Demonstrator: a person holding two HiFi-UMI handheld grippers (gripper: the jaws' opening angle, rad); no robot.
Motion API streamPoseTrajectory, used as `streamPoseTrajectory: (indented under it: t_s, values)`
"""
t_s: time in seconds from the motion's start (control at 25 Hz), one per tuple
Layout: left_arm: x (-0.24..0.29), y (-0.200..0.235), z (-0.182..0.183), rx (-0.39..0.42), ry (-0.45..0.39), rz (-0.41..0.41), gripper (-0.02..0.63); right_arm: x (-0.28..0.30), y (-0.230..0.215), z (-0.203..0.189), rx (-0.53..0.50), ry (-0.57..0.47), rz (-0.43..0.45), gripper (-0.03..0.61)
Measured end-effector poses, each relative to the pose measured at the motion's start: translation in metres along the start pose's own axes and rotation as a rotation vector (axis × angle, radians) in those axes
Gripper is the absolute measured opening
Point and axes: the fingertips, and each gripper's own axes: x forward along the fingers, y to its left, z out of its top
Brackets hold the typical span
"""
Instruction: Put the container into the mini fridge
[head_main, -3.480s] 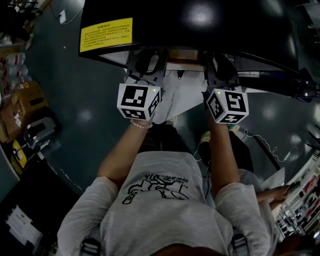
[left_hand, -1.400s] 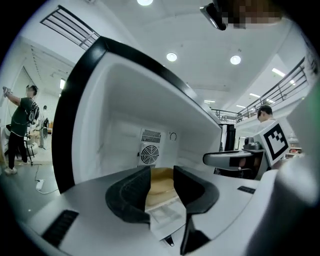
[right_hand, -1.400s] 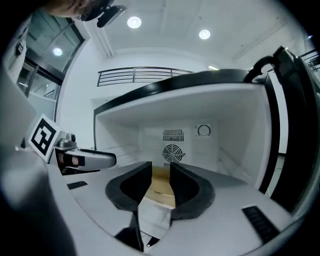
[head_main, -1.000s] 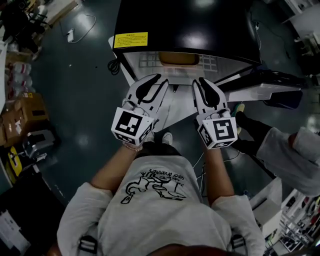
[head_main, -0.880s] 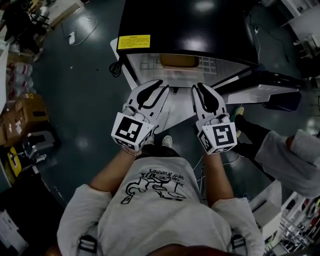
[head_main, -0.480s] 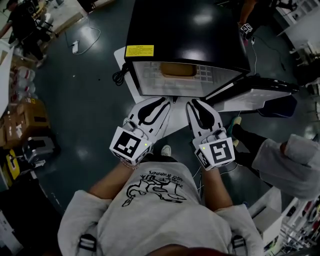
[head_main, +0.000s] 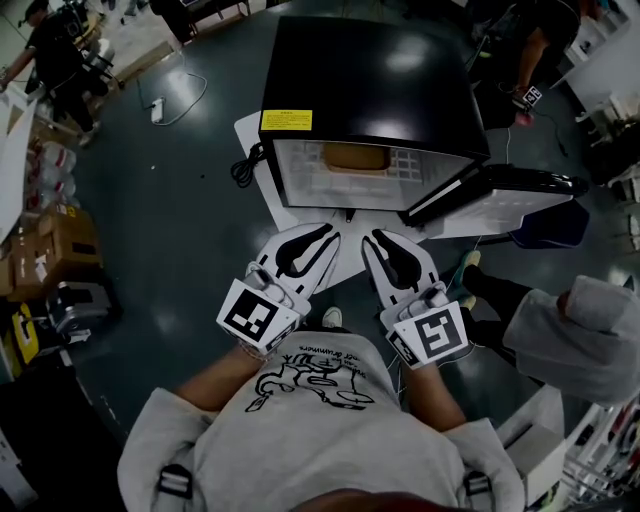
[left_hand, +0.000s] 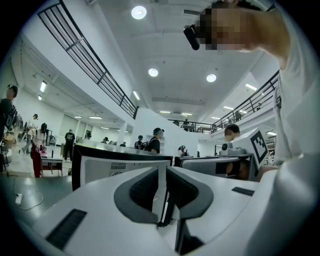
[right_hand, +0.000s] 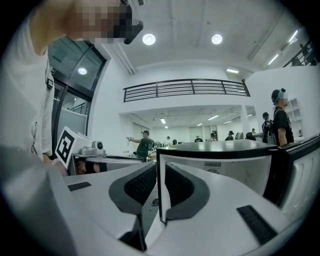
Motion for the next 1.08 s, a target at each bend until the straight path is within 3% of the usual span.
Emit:
streamPoseTrajectory:
  t_s: [0.36,1.08]
  values:
    - [-0.015,-0.014,0.01,-0.003,-0.026,-0.005,0.06,-0.011,0.029,0.009,-0.005,-0.002,0.039,0.063]
    - [-0.017,-0.012,0.016,-0.013,-0.036,0.002,0.06,-0.011,0.029,0.014,-0.011,-0.002,0.042,0.063]
